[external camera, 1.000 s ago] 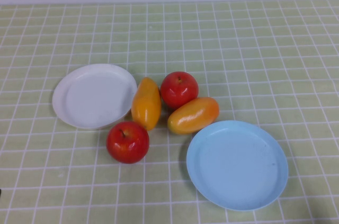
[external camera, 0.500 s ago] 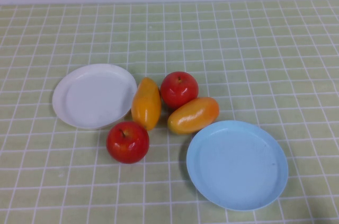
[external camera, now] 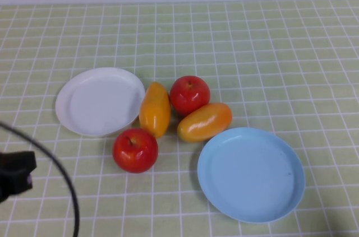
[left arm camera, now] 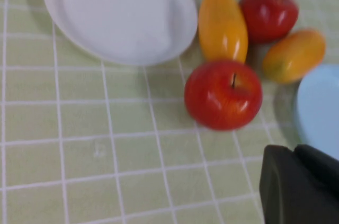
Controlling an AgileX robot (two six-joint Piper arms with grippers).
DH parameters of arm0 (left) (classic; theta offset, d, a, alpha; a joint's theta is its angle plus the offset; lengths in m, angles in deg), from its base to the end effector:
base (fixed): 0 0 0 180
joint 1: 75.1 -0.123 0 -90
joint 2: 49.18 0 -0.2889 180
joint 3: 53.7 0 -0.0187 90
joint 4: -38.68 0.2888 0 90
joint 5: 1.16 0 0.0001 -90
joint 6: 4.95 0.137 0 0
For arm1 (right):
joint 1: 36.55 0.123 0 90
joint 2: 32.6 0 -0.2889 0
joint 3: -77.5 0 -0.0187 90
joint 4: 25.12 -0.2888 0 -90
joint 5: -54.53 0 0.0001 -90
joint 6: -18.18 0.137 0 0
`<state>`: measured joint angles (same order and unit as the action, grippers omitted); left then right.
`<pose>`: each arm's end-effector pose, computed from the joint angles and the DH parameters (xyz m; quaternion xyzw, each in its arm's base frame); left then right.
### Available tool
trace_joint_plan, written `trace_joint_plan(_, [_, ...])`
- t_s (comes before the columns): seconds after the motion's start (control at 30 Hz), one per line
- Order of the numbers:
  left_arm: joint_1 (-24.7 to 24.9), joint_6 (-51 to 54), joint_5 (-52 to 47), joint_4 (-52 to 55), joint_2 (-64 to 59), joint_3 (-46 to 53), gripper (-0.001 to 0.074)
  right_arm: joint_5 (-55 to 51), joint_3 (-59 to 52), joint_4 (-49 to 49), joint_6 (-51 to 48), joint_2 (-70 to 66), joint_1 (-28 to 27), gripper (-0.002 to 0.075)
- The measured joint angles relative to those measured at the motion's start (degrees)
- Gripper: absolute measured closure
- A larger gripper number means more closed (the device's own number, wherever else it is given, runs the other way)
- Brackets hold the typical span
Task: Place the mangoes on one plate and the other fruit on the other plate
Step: Put one type of fruit in the left plate
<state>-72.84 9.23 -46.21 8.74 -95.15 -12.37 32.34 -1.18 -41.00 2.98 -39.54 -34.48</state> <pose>0.1853 -0.0558 0.2836 0.0342 0.8880 -0.1991 0.4131 0.1294 0.0189 0.1586 -0.0484 0.8021 0.0500 0.5931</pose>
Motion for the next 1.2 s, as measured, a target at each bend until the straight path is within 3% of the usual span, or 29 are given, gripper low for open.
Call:
trace_joint_plan(0.2, [0.2, 5.1, -7.9, 2.5, -15.8, -11.5, 0.0734, 0.0, 0.0, 0.0, 0.0, 0.0, 0.0, 0.0741])
trace_joint_plan(0.3, [2.6, 5.6, -9.0, 5.4, -23.2, -16.7, 0.0734, 0.0, 0.0, 0.0, 0.0, 0.0, 0.0, 0.0741])
trace_joint_plan(0.67, [26.8, -3.3, -14.5, 22.0, -42.2, -30.6, 0.0734, 0.0, 0.0, 0.0, 0.0, 0.0, 0.0, 0.0742])
trace_joint_plan(0.87, [32.1, -3.6, -16.6, 26.1, -47.3, -35.0, 0.0701, 0.0, 0.0, 0.0, 0.0, 0.0, 0.0, 0.0741])
trace_joint_plan(1.0, [32.0, -3.6, -17.4, 28.0, -48.9, -36.3, 0.0512, 0.0, 0.0, 0.0, 0.0, 0.0, 0.0, 0.0741])
trace_joint_plan(1.13, [32.0, -3.6, -17.3, 28.6, -50.7, -36.4, 0.0181, 0.0, 0.0, 0.0, 0.0, 0.0, 0.0, 0.0741])
trace_joint_plan(1.2, [32.0, -3.6, -16.9, 28.6, -51.6, -36.4, 0.0106, 0.0, 0.0, 0.0, 0.0, 0.0, 0.0, 0.0741])
